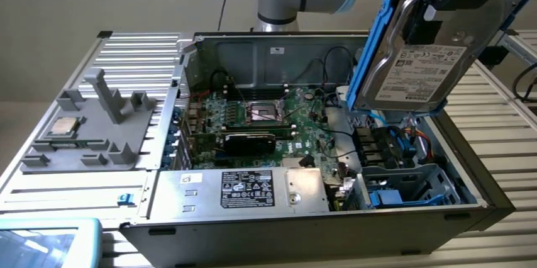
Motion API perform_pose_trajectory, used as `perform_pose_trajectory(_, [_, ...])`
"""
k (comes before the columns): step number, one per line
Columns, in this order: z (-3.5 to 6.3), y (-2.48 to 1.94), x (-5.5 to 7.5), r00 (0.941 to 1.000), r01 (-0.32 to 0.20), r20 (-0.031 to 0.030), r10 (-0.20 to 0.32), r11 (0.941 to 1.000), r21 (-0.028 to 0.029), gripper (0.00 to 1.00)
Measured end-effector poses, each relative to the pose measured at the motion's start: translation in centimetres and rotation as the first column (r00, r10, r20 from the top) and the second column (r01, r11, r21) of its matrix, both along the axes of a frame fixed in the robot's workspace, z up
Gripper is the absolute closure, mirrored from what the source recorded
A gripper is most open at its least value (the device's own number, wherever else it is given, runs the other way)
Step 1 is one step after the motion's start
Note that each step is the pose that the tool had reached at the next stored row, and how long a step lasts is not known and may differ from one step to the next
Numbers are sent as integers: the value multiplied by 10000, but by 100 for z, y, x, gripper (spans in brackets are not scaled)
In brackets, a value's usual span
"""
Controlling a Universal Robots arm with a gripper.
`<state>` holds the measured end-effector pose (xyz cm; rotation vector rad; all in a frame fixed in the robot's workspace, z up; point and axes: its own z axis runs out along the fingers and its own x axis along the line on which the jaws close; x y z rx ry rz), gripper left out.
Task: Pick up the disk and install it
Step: 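Pick up the disk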
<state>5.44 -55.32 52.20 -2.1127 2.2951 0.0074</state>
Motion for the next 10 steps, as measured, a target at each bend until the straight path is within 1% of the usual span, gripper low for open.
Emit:
perform_pose_trajectory(4, [0,0,86,9997,-237,1,237,9997,-1,63])
perform_pose_trajectory(7, [-1,-1,103,9987,-503,1,503,9987,-3,63])
perform_pose_trajectory(8, [-2,-11,106,9986,-525,-1,525,9986,-19,63])
perform_pose_trajectory(9, [-3,-24,110,9986,-527,-2,527,9986,-54,63])
perform_pose_trajectory(10, [-4,-39,114,9986,-528,-5,528,9985,-111,63])
